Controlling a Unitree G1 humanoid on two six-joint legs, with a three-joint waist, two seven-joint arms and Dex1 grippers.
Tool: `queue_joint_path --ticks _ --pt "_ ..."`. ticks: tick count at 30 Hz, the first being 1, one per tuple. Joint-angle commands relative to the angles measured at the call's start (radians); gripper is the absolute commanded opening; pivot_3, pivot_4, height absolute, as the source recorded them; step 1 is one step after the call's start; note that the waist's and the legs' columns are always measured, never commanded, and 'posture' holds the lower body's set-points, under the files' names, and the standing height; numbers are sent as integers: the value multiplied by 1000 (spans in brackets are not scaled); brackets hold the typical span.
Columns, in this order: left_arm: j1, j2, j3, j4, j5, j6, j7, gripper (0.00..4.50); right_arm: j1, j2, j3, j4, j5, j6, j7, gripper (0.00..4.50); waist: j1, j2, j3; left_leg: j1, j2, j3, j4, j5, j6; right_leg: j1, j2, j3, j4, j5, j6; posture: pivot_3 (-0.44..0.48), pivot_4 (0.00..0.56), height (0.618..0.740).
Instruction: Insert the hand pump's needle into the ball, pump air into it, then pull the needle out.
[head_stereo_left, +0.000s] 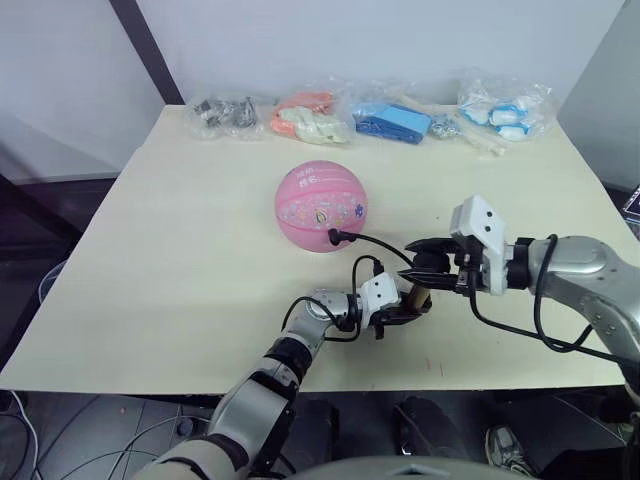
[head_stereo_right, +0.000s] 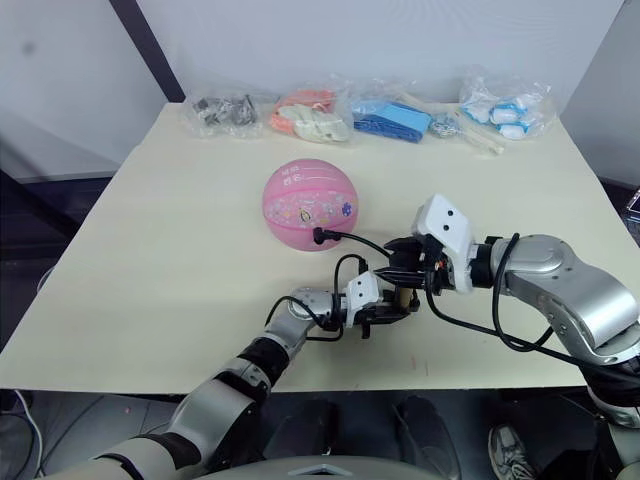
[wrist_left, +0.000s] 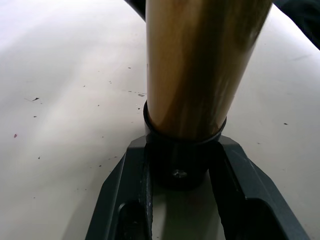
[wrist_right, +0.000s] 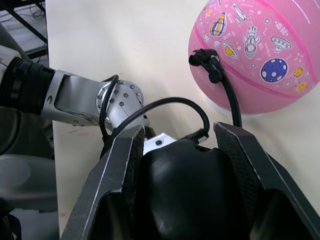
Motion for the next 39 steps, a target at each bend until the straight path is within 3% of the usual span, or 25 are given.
queue_joint_path --ticks 1,11,21,26,39 --pt "36 35 3 33 12 35 -3 1117 -81 -24 -78 -12 92 62 37 1740 0 0 1 0 0 0 0 0 0 0 0 0 0 0 0 0 150 738" --pt "40 47 3 15 4 43 -2 1117 -374 -102 -218 116 326 288 47 1740 1 2 3 -1 0 -1 -1 0 0 -2 -1 0 0 0 0 0 150 738" --pt "30 36 -2 25 6 36 -6 1117 -524 -113 -201 204 360 368 26 1740 3 3 3 -3 0 0 -2 0 0 -4 -2 1 0 0 0 0 150 738" --pt "42 34 1 13 -4 45 -16 1117 -472 -97 -144 156 320 348 23 1740 3 3 3 -3 0 0 -2 0 0 -4 -2 1 0 0 0 0 150 738" --pt "54 39 -10 4 4 38 -28 1117 -170 24 36 64 128 187 -43 1740 1 1 0 0 0 1 -4 0 0 -2 -1 1 0 0 0 0 150 738"
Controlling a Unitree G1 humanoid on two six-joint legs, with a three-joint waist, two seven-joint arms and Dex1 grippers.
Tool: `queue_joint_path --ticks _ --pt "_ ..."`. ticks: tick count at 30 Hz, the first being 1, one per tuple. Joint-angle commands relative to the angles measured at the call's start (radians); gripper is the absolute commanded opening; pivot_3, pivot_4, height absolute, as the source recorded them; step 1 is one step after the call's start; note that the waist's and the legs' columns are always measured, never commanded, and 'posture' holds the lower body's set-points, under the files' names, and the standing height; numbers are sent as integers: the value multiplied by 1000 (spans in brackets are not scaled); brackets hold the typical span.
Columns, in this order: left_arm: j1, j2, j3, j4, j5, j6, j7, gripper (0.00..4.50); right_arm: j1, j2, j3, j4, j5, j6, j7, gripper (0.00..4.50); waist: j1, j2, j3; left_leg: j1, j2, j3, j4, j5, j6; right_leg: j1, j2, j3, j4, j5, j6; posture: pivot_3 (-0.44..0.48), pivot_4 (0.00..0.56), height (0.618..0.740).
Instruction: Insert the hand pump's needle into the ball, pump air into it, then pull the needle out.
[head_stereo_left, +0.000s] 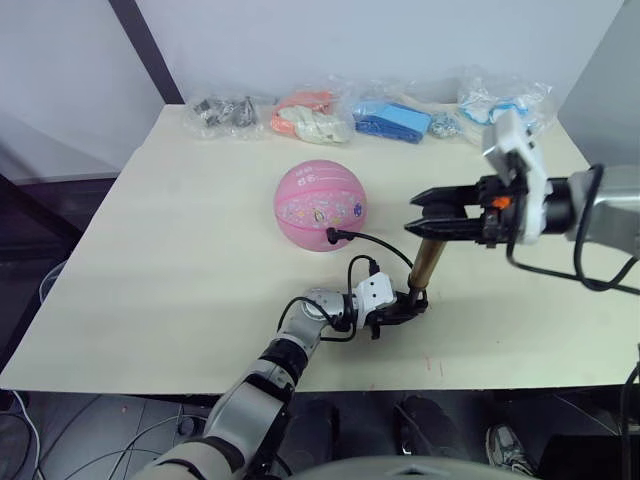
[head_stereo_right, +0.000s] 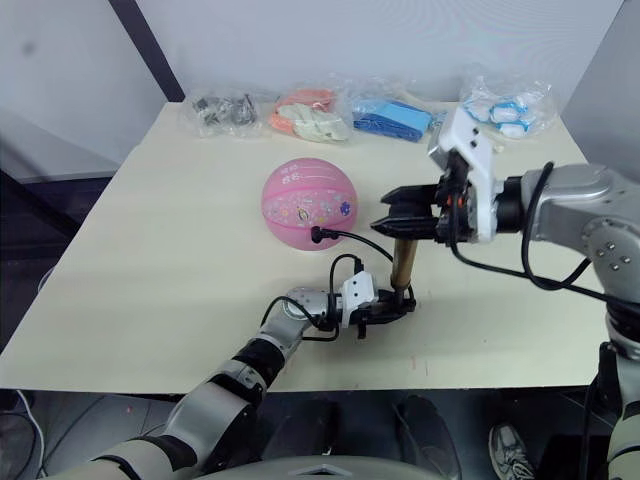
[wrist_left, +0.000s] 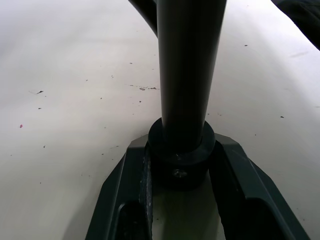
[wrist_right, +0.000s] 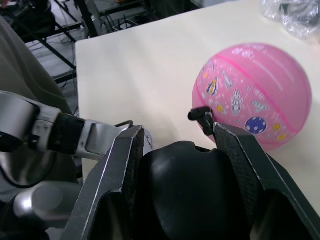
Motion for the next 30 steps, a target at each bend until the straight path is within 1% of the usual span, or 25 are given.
queue_joint_path --ticks 1,6,9,13,17,20,24,26,30 --pt "40 20 -10 32 15 24 -13 1117 94 32 114 0 -85 -27 -25 1740 0 -2 -2 0 0 0 0 0 0 0 0 0 0 0 0 0 150 738" --pt "40 18 -12 24 13 31 -15 1117 173 66 193 13 -199 -122 -26 1740 -1 -2 -3 1 0 0 0 0 0 0 1 0 0 0 0 0 150 738" --pt "41 18 -11 10 12 40 -16 1117 199 54 229 21 -285 -194 -14 1740 -1 -3 -3 1 0 0 0 0 0 1 1 0 0 0 0 0 150 738" --pt "47 23 -9 -4 8 50 -19 1117 185 61 183 -2 -258 -193 8 1740 -2 -3 -3 1 0 0 0 0 0 1 1 0 0 0 0 0 150 738" --pt "50 25 -9 -14 8 56 -19 1117 115 56 73 -17 -151 -106 21 1740 -2 -2 -2 0 0 -1 0 0 0 0 1 -1 -1 0 0 0 150 738" --pt "50 27 -9 -19 8 59 -21 1117 46 16 -7 -18 -57 -19 47 1740 3 0 1 -2 0 -1 0 0 0 -1 0 -1 -1 0 0 0 150 738" --pt "49 26 -6 -17 5 60 -22 1117 -117 -54 -131 37 107 122 81 1740 4 2 3 -4 -1 -1 -1 0 0 -3 -1 0 -2 0 0 0 150 738" --pt "48 25 -6 -10 4 58 -22 1117 -178 -86 -158 65 155 172 86 1740 5 4 5 -4 -1 0 -1 0 0 -4 -2 0 -2 0 0 0 150 738" --pt "44 23 -7 0 5 52 -21 1117 -272 -143 -176 110 216 240 100 1740 6 4 5 -4 -1 0 -3 0 0 -4 -2 -1 -3 0 0 0 150 738"
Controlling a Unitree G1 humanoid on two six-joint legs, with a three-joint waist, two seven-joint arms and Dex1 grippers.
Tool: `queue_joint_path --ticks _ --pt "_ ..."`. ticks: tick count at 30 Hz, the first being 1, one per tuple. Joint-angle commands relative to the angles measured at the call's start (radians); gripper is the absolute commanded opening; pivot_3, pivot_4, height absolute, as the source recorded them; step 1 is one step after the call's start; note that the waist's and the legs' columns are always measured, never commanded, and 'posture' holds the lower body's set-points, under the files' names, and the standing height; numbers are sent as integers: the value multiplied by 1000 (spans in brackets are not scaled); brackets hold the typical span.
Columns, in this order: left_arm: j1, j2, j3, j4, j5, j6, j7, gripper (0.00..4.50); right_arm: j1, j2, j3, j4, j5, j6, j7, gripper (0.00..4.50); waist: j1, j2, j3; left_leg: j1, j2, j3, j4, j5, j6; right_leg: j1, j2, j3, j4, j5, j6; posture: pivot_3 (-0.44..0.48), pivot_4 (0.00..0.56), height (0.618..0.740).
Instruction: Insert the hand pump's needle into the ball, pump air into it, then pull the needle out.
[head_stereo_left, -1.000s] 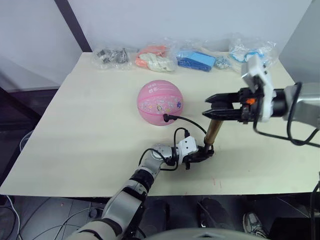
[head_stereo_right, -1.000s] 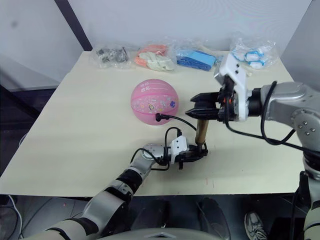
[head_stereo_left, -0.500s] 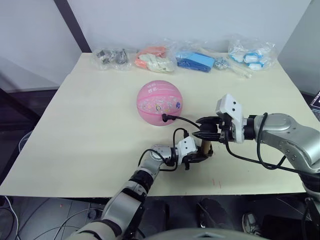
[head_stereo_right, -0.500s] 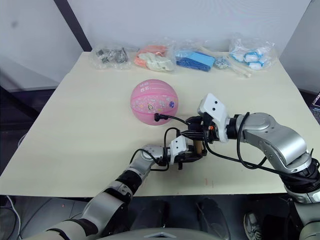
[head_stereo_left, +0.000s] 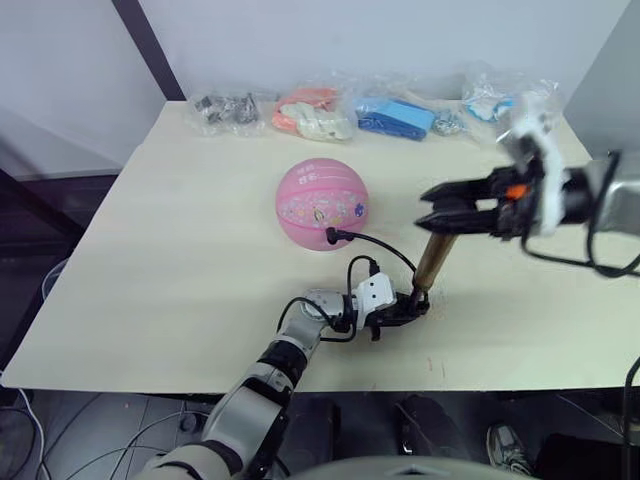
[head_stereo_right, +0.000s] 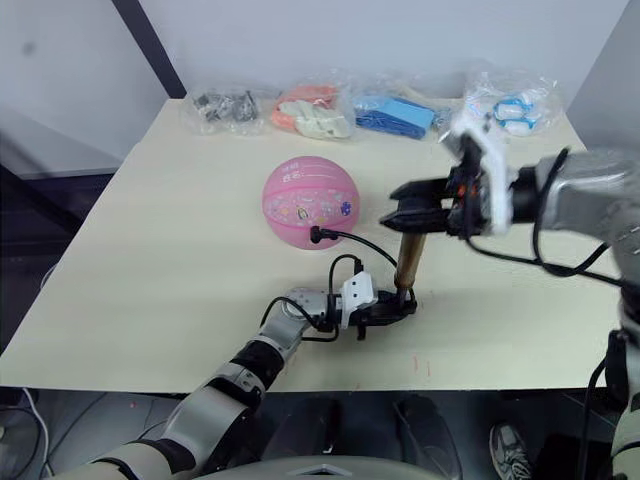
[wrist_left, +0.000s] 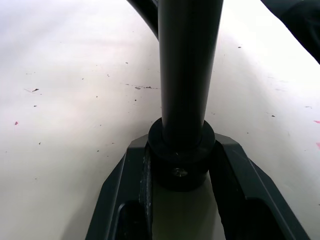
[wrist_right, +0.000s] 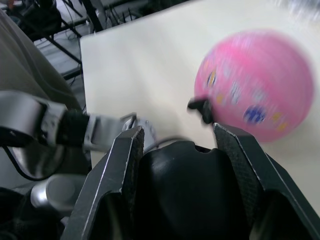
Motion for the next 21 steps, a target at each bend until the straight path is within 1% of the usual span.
queue_joint_path --ticks 1,5,8,12,15,21 --pt "26 18 -7 54 17 22 5 1117 -90 -45 -61 30 68 51 20 1740 0 0 0 0 0 0 0 0 0 0 0 0 0 0 0 0 150 738" --pt "24 18 -6 62 18 18 6 1117 -160 -53 -63 70 103 91 6 1740 0 1 0 0 0 1 -1 0 0 0 -1 1 0 0 0 0 150 738" --pt "24 18 -7 63 19 15 7 1117 -159 -30 -67 70 120 102 -22 1740 0 1 1 -2 0 1 -1 0 0 -3 -1 1 0 0 0 0 150 738" --pt "29 19 -8 59 19 13 8 1117 -34 22 -55 -17 120 70 -71 1740 2 -1 -1 -3 0 1 -1 0 0 -4 -1 1 1 0 0 0 150 738" --pt "33 19 -8 54 19 14 8 1117 75 50 -33 -83 77 8 -93 1740 0 -1 -2 -2 0 2 -1 0 0 -4 -1 2 2 0 0 0 150 738" --pt "31 18 -8 55 20 17 9 1117 273 86 81 -155 -101 -172 -113 1740 -4 -3 -4 6 1 3 -1 0 0 3 1 2 2 0 0 0 150 738"
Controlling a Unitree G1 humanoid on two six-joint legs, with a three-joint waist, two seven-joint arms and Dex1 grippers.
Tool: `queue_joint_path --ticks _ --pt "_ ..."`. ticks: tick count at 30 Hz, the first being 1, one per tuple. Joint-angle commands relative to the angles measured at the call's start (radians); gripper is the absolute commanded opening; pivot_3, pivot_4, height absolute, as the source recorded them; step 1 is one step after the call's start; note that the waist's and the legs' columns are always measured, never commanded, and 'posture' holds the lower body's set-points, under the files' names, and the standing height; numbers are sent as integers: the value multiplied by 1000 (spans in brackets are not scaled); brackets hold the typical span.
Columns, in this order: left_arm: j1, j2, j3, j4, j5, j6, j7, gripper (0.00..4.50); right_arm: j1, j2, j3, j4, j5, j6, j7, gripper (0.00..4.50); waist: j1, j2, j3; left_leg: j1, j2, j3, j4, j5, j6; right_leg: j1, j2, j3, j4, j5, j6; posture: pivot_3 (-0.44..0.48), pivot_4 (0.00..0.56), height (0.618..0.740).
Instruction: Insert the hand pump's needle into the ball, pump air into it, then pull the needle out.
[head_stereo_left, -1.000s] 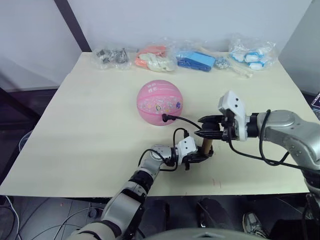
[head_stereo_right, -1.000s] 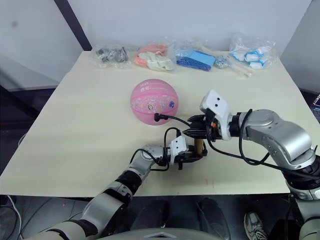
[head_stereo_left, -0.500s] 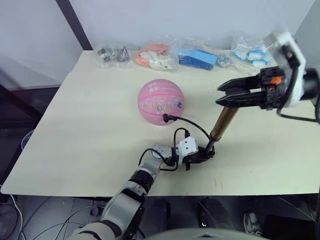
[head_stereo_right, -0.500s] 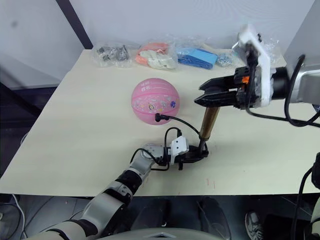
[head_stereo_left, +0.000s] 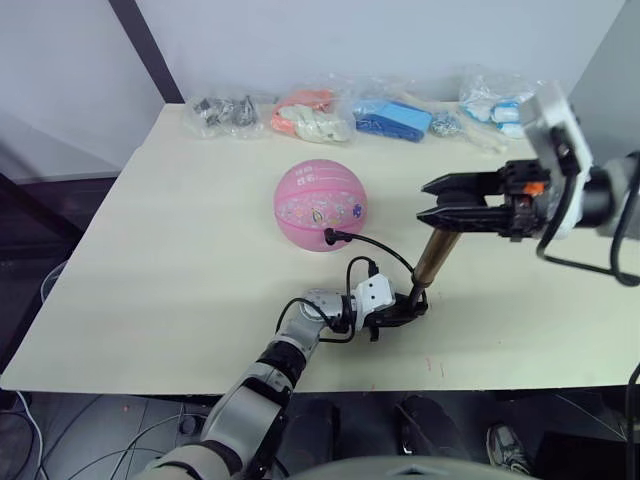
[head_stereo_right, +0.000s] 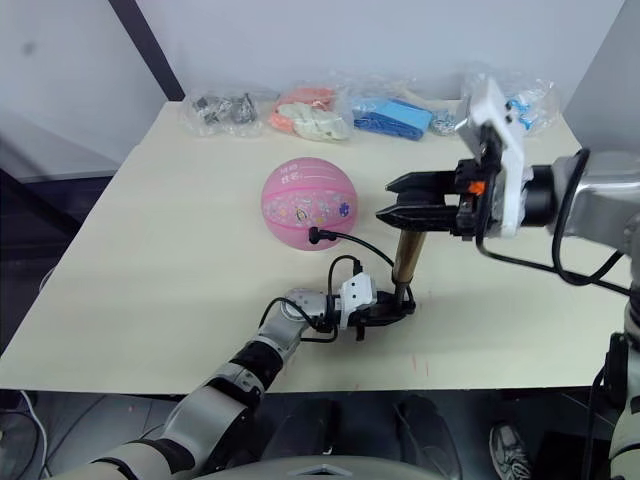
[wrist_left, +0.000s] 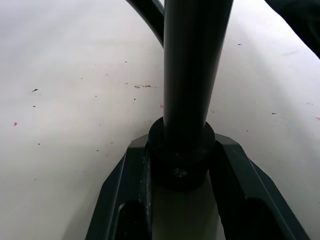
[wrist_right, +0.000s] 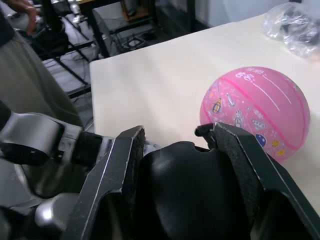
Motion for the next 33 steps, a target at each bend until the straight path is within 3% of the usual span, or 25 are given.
queue_joint_path --ticks 1,9,17,23,33 --pt "29 14 -8 42 14 30 -1 1117 99 14 127 -37 -108 -64 -9 1740 -1 0 -1 0 0 0 0 0 0 0 0 0 0 0 0 0 150 738" --pt "28 11 -10 45 13 27 -5 1117 259 89 288 -31 -308 -253 -13 1740 0 -5 -6 2 0 -1 0 0 0 2 1 -1 0 0 0 0 150 738" --pt "45 17 -10 36 11 17 -9 1117 373 145 341 4 -418 -389 14 1740 -1 -6 -7 3 0 -2 0 0 0 4 1 -1 -1 0 0 0 150 738" --pt "30 14 -8 55 12 17 -7 1117 294 131 226 -33 -338 -372 61 1740 0 -5 -6 2 0 -3 -1 0 0 4 1 -2 -2 0 0 0 150 738" --pt "12 3 -5 82 14 21 -5 1117 -4 -34 -25 -6 -11 -164 136 1740 6 -1 -1 -2 -2 -4 -1 0 0 1 -1 -3 -3 0 0 0 150 738"
